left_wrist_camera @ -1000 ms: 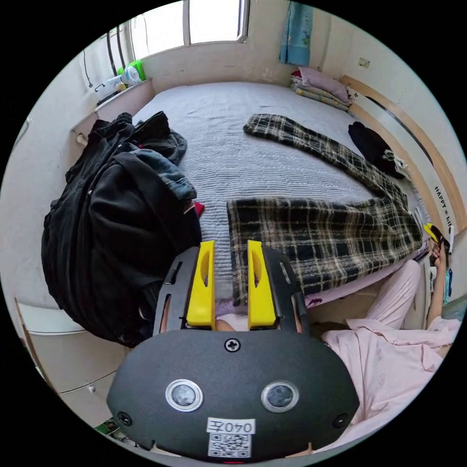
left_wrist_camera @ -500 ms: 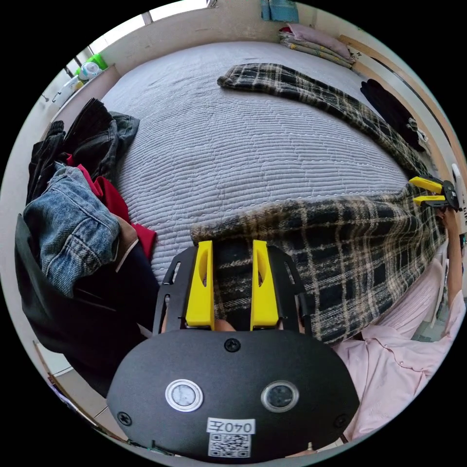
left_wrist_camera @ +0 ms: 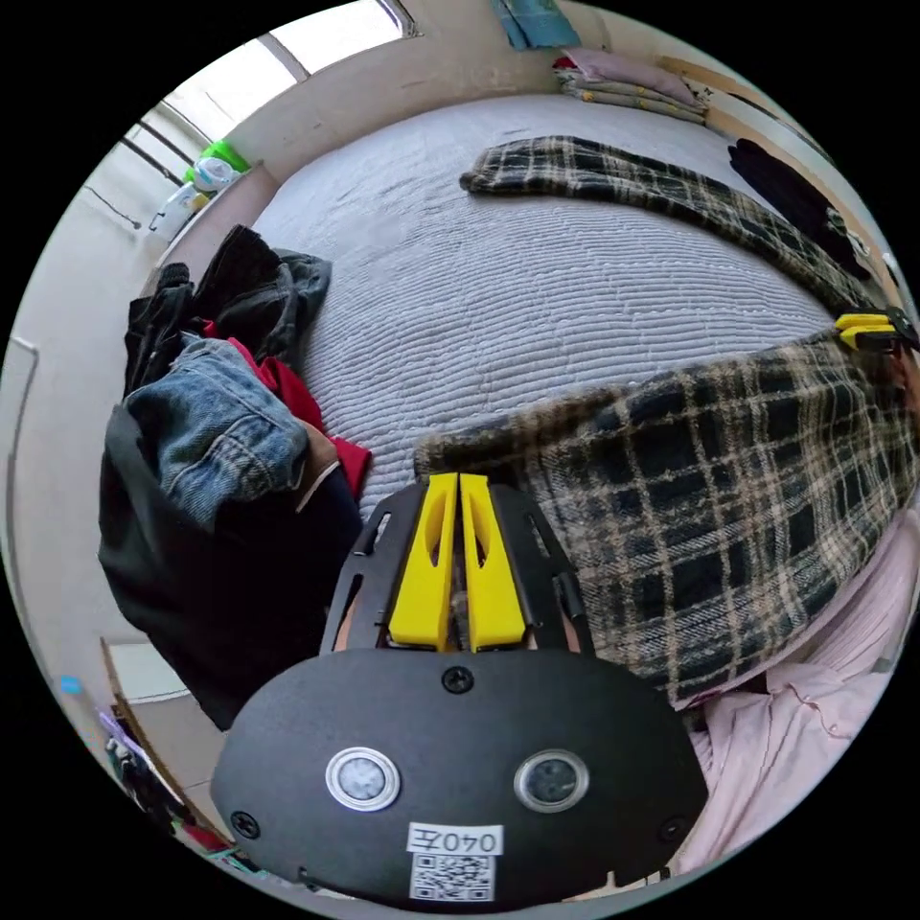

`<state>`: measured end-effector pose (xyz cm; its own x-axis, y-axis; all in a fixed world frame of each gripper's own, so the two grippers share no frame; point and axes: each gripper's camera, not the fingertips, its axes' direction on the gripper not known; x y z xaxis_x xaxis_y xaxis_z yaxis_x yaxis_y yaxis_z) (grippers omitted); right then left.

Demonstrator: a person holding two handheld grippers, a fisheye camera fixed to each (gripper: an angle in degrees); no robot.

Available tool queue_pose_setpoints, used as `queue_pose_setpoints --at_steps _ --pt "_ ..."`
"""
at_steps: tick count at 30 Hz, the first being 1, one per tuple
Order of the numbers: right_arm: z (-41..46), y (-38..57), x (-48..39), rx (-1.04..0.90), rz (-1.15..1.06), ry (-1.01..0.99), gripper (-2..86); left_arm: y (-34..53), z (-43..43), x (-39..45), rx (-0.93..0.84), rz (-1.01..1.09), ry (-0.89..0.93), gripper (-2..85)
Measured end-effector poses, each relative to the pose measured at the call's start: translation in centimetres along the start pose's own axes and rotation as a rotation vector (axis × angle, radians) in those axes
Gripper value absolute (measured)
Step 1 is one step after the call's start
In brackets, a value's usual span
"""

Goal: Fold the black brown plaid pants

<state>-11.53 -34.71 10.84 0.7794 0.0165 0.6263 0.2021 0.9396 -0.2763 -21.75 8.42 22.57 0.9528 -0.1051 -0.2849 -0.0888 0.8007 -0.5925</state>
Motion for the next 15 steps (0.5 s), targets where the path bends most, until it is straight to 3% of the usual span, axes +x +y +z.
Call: queue_pose_setpoints --at_steps 2,5,9,12,15 --pt "-2.3 2.6 -2.9 0.015 -0.034 0.266 2.2 -0.2 -1.4 2.6 0.048 0.064 0.159 -0.9" --pt "-0.6 4.7 -6.1 -0.08 -0.063 0.501 -0.5 -1.6 -0.9 8.6 0.085 0.156 0.208 -0.9" --pt "5.2 6.7 -4.1 -0.289 0.019 0.578 -0.9 -3.3 6.0 12.2 -0.075 0.214 0.279 -0.9" --pt "5.5 7.8 -0.8 -0.248 0.113 0.458 -0.9 -3.7 6.5 7.9 -0.115 0.023 0.447 -0.8" --pt "1.3 8.2 -0.6 -0.245 0.158 0.456 -1.0 -1.8 1.8 6.1 -0.06 0.06 0.295 -0.8"
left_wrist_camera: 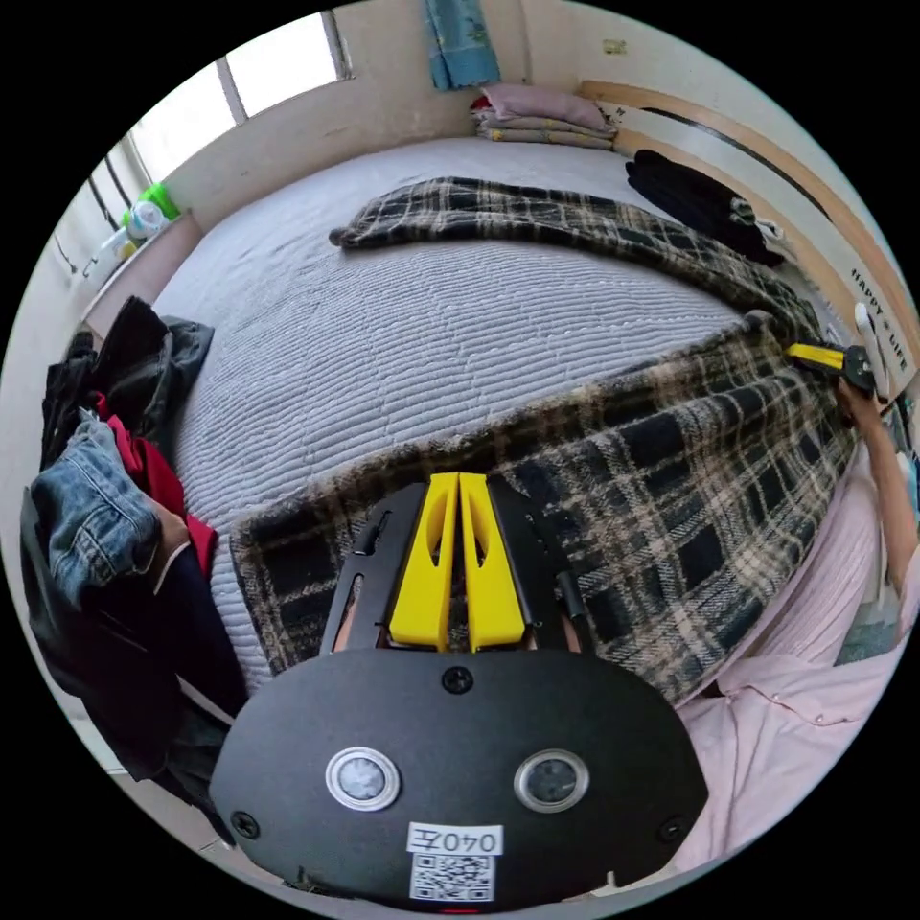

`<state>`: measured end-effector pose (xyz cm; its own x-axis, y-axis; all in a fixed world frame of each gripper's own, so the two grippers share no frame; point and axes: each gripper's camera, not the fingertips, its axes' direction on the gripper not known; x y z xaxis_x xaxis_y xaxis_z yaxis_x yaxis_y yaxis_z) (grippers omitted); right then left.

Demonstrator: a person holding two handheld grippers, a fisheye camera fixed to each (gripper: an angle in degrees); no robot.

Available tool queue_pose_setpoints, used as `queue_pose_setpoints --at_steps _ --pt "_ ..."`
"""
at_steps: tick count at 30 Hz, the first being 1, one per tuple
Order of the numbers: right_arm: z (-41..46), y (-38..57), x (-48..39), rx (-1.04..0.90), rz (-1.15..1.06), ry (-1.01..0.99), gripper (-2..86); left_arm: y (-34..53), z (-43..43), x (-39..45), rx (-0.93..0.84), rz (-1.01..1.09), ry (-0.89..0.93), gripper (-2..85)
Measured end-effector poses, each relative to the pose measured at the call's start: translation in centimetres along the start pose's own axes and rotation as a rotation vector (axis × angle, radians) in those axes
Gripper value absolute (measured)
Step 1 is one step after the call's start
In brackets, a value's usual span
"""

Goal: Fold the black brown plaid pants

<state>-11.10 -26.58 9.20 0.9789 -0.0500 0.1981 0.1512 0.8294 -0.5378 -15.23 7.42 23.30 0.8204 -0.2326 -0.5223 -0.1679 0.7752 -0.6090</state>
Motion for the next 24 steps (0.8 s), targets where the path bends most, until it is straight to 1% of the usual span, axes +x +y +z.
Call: queue_pose_setpoints --at_steps 1,3,4,5,6,7,9,10,11,12,13,14,15,16,17,18,20,21,22,23,24 --pt "-2.4 1.4 -0.1 0.063 -0.033 -0.009 -1.0 0.6 -1.0 0.4 0.005 0.026 0.009 -0.8" --pt "-5.4 3.3 -1.3 0.129 -0.106 -0.142 -1.0 2.5 -4.1 2.8 0.039 0.104 0.158 -0.8" --pt "-6.9 4.3 -2.7 0.181 -0.164 -0.271 -1.0 2.8 -4.5 3.8 0.048 0.127 0.209 -0.8" --pt "-7.9 5.0 -4.8 0.22 -0.236 -0.401 -1.0 3.0 -4.7 6.3 0.055 0.18 0.307 -0.8" --pt "-8.1 5.2 -6.0 0.228 -0.273 -0.456 -1.0 2.8 -4.4 9.3 0.048 0.243 0.394 -0.8" --pt "-8.2 5.3 -8.5 0.227 -0.342 -0.529 -1.0 2.7 -4.0 11.0 0.034 0.284 0.431 -0.9" --pt "-7.4 5.6 -12.1 0.212 -0.412 -0.515 -1.0 2.2 -2.4 17.4 -0.039 0.457 0.513 -0.9" --pt "-6.2 5.9 -14.2 0.178 -0.44 -0.453 -1.0 2.3 -1.8 18.8 -0.066 0.493 0.508 -0.9" --pt "-4.3 6.3 -16.0 0.08 -0.49 -0.415 -1.0 2.6 0.2 20.8 -0.167 0.553 0.454 -0.9" --pt "-3.2 6.7 -16.8 0.007 -0.528 -0.422 -1.0 3.5 2.6 22.2 -0.324 0.631 0.423 -0.9" --pt "-3.2 7.9 -16.8 0.03 -0.537 -0.43 -1.0 3.9 2.8 22.2 -0.315 0.638 0.446 -0.9" --pt "-4.0 9.0 -16.3 0.003 -0.625 -0.464 -1.0 4.0 2.5 21.4 -0.335 0.622 0.496 -0.9" --pt "-4.4 9.2 -15.6 -0.022 -0.63 -0.484 -1.0 4.0 1.9 20.9 -0.377 0.63 0.515 -0.9" --pt "-5.5 9.8 -13.3 0.007 -0.582 -0.503 -1.0 3.9 1.1 20.6 -0.337 0.628 0.498 -0.9" --pt "-6.5 10.6 -9.9 0.085 -0.486 -0.476 -1.0 3.5 -0.6 20.2 -0.246 0.612 0.473 -0.9" --pt "-6.7 11.0 -8.0 0.111 -0.424 -0.449 -1.0 2.6 -1.8 19.8 -0.182 0.572 0.469 -0.9" --pt "-6.2 12.7 0.7 0.135 -0.133 -0.266 -1.0 1.0 -2.6 19.8 -0.099 0.524 0.465 -0.9" --pt "-5.8 13.3 2.9 0.126 -0.065 -0.22 -0.9 0.0 -2.5 20.3 -0.068 0.514 0.442 -0.9" --pt "-5.0 15.0 7.2 0.096 0.054 -0.162 -0.9 -0.4 -2.2 20.8 -0.067 0.512 0.422 -0.9" --pt "-4.7 16.9 11.3 0.096 0.163 -0.156 -0.9 -1.3 -1.4 21.9 -0.072 0.514 0.372 -0.9" --pt "-4.9 18.0 13.1 0.117 0.206 -0.162 -0.9 -2.0 -0.7 23.2 -0.067 0.527 0.325 -0.8"
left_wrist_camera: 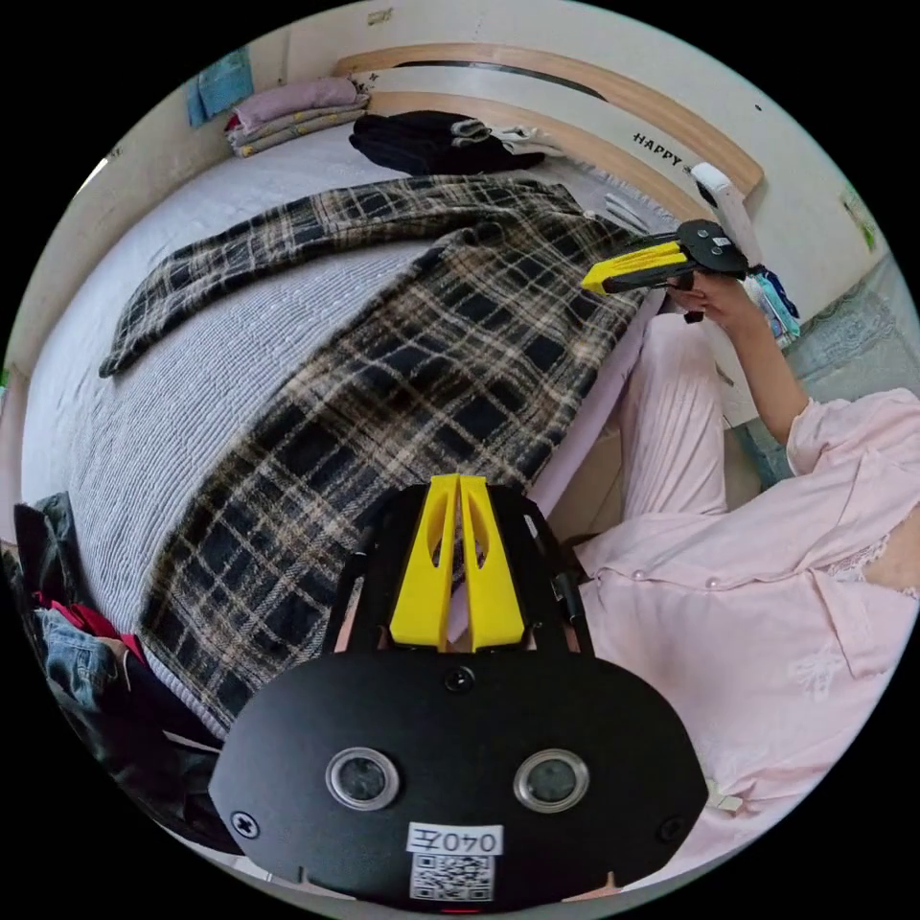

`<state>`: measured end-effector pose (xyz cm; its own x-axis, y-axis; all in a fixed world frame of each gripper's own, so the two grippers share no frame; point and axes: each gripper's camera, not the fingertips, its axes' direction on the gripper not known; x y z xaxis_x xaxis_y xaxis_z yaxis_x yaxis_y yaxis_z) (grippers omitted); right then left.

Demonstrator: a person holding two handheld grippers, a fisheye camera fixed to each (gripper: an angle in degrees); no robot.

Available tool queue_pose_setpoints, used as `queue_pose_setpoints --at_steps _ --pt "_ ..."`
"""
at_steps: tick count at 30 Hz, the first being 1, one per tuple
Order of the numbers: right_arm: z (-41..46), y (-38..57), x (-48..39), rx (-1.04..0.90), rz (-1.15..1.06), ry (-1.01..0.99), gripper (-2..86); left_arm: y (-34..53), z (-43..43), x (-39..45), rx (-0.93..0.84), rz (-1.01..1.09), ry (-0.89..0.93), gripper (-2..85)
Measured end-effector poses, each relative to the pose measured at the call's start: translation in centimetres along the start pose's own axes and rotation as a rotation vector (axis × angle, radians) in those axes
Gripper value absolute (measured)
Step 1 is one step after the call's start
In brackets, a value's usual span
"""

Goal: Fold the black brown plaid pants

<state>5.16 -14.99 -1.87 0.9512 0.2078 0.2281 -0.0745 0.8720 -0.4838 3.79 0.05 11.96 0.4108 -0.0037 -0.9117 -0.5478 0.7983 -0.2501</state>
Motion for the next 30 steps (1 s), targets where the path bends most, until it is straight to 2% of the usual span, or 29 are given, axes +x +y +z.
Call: queue_pose_setpoints --at_steps 2,6,8,11,14,17,20,22,24,26,30 --pt "-2.7 2.0 7.2 0.141 0.13 0.019 -0.6 -1.8 1.1 1.0 -0.002 0.028 -0.038 -0.8" --pt "-2.5 1.7 17.3 0.158 0.277 0.014 1.8 -6.5 3.2 4.1 0.011 0.096 -0.071 -0.8" --pt "-0.3 0.3 22.9 0.119 0.369 -0.089 6.7 -8.0 3.9 5.9 0.014 0.13 -0.111 -0.9" --pt "3.0 -1.1 27.5 0.104 0.45 -0.245 8.9 -9.5 4.7 8.8 0.02 0.181 -0.16 -0.9" --pt "6.2 -2.2 30.1 0.073 0.501 -0.334 8.0 -10.6 5.4 10.7 0.035 0.197 -0.147 -0.9" --pt "7.4 -3.3 31.8 0.042 0.508 -0.383 2.6 -11.8 6.5 11.6 0.035 0.21 -0.133 -0.9" --pt "4.7 -4.4 34.9 0.158 0.519 -0.334 0.9 -13.0 8.3 11.7 0.002 0.218 -0.123 -0.9" --pt "4.3 -5.1 37.7 0.213 0.574 -0.378 0.9 -13.9 10.1 11.4 -0.053 0.208 -0.071 -0.9" --pt "6.4 -5.8 40.1 0.171 0.66 -0.443 1.8 -14.6 12.1 10.9 -0.083 0.184 -0.038 -0.9" --pt "10.2 -6.7 40.8 -0.04 0.683 -0.43 4.7 -14.4 11.6 10.5 -0.078 0.175 -0.024 -0.9" --pt "6.9 -6.6 39.3 -0.02 0.571 -0.297 7.5 -11.8 8.4 8.4 -0.016 0.136 -0.113 -0.9"
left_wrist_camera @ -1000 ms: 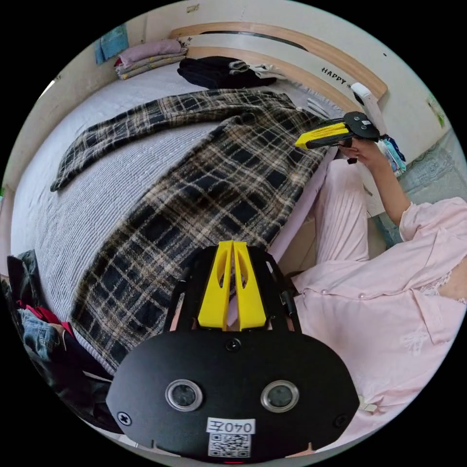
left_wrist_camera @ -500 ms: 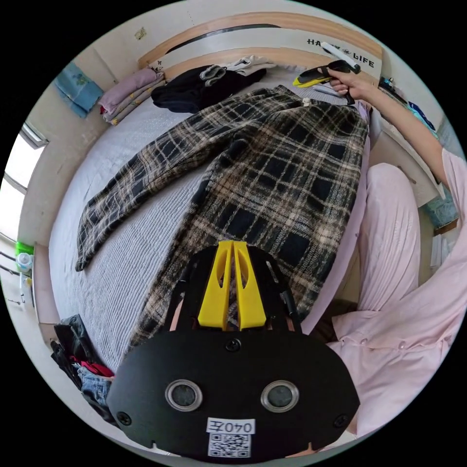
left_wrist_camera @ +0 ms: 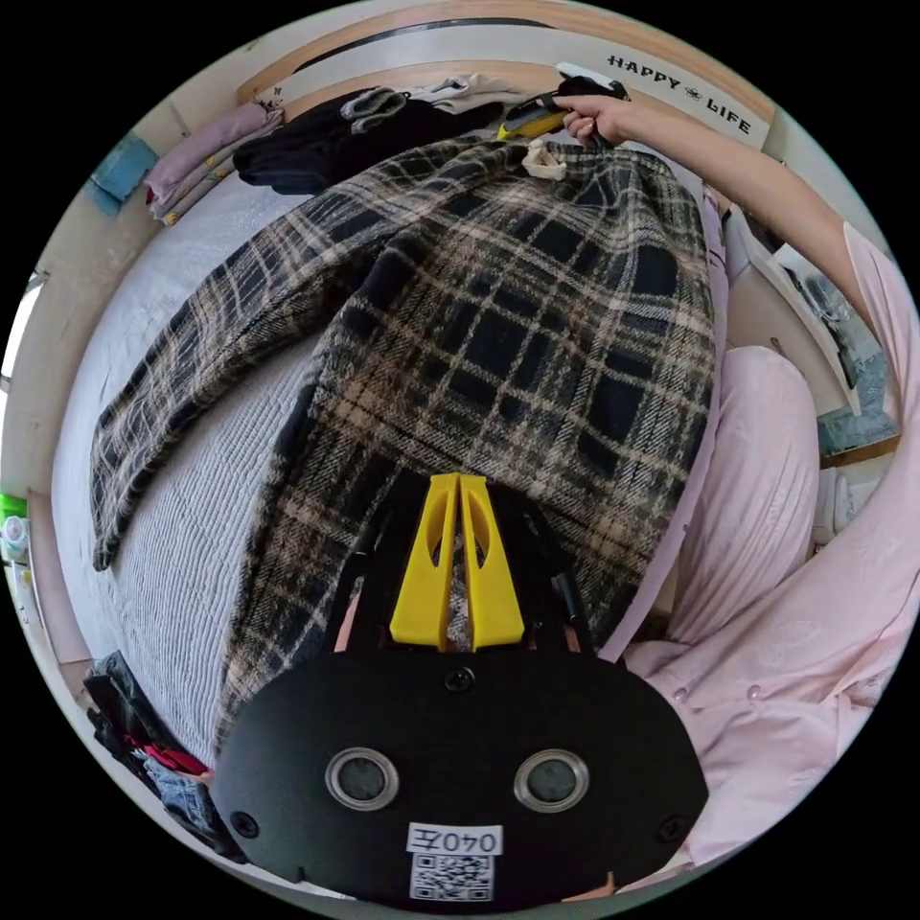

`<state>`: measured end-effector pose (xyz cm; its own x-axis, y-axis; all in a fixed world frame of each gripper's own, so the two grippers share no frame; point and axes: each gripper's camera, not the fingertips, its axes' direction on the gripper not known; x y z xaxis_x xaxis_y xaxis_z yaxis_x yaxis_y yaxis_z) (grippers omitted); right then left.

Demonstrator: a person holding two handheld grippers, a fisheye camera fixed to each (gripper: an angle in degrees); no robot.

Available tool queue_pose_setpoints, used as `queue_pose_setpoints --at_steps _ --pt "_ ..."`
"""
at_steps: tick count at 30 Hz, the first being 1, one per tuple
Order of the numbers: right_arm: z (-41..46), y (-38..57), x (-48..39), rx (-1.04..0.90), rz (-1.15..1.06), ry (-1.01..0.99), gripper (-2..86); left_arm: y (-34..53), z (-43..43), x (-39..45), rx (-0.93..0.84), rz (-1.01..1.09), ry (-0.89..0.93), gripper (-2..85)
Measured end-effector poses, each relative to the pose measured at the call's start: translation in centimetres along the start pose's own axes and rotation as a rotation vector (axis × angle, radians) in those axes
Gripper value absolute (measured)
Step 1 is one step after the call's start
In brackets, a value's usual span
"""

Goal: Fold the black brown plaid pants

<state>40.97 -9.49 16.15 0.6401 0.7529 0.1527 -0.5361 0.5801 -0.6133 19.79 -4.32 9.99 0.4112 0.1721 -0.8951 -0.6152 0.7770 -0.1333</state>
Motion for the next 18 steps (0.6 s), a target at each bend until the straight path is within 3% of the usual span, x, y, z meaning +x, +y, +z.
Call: queue_pose_setpoints --at_steps 4,7,10,13,16,18 --pt "-5.6 6.9 -6.4 0.135 -0.274 0.156 6.2 2.9 -1.8 -3.1 0.06 -0.1 -0.046 -0.9" --pt "-4.4 13.5 -10.1 0.09 -0.438 0.204 0.7 4.3 -1.4 -5.6 0.086 -0.184 -0.022 -0.9" --pt "1.0 16.2 -8.1 -0.128 -0.426 0.355 -0.7 5.9 -1.4 -7.8 0.103 -0.229 -0.03 -0.9" --pt "0.3 15.6 -6.5 -0.168 -0.319 0.265 -0.9 8.8 -2.9 -10.8 0.099 -0.26 -0.148 -0.9" --pt "-2.0 16.2 -14.7 0.029 -0.467 0.55 -0.9 12.1 -4.4 -14.7 0.058 -0.268 -0.35 -0.9" --pt "-1.8 16.6 -21.2 0.093 -0.624 0.495 -1.0 14.3 -5.0 -19.2 0.033 -0.297 -0.448 -0.8"
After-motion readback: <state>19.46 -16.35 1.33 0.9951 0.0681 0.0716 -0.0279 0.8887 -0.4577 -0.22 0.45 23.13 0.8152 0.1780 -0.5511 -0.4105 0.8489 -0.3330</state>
